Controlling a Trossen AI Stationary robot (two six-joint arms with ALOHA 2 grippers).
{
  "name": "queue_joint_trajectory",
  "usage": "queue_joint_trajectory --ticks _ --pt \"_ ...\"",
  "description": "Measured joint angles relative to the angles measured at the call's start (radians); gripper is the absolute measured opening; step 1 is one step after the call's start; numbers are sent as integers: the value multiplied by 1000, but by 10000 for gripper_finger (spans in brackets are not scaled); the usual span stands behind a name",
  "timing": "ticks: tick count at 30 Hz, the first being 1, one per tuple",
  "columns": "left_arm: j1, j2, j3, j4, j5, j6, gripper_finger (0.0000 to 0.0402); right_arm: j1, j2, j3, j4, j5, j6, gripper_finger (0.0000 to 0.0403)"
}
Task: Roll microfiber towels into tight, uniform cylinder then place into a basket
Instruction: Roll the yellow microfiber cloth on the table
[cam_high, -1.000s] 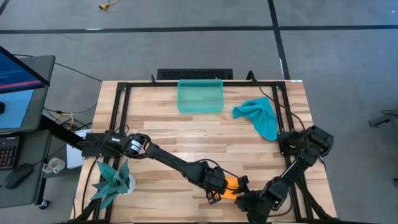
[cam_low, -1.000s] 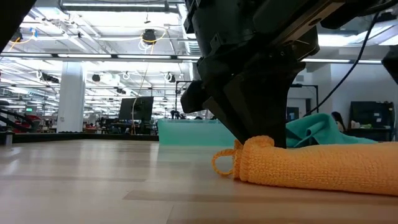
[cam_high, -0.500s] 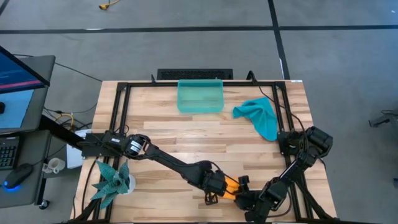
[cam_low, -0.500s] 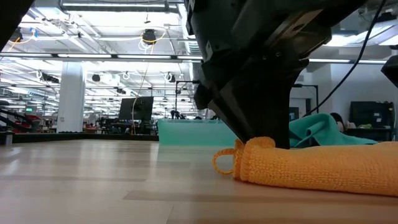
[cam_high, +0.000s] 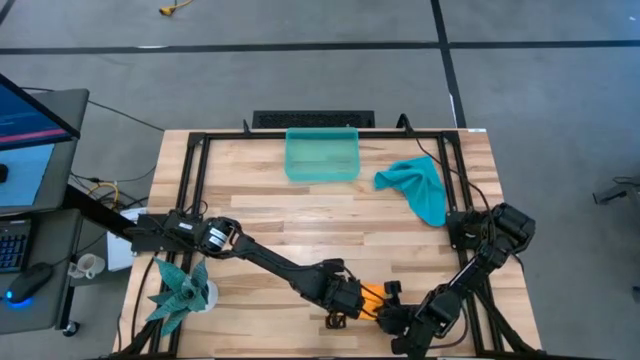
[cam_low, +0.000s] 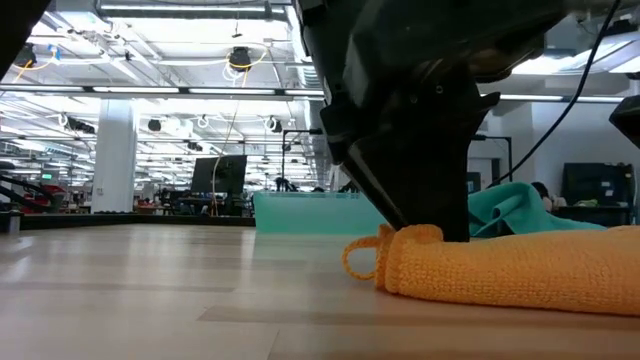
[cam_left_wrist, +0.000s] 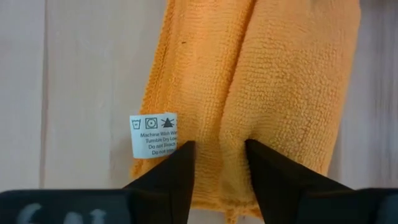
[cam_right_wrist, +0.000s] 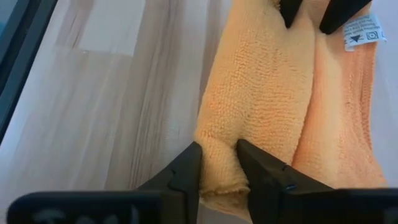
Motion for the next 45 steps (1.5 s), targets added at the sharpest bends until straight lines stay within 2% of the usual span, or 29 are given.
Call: queue_joint_trajectory --ticks 8,15,18,21,23,28,32,37,45 --pt "-30 -63 54 -130 -35 21 138 0 0 0 -2 0 3 113" --pt "-125 -127 107 -232 -210 1 138 0 0 0 0 0 4 113" --pt "-174 -132 108 -205 -326 41 138 -1 0 0 2 0 4 113" --pt "-206 -125 70 -93 -434 77 138 -1 0 0 4 1 4 113" --pt "-211 -110 33 -5 -458 104 138 -1 0 0 6 1 5 113" --pt "-173 -108 -101 251 -392 156 138 -2 0 -1 15 2 5 113" --pt "-119 -108 -170 341 -304 124 138 -2 1 -2 17 1 5 113" --pt "-69 -109 -228 418 -123 91 138 -2 1 -2 17 1 6 113" --pt "-51 -113 -293 438 -59 22 138 -2 2 -2 22 0 5 113"
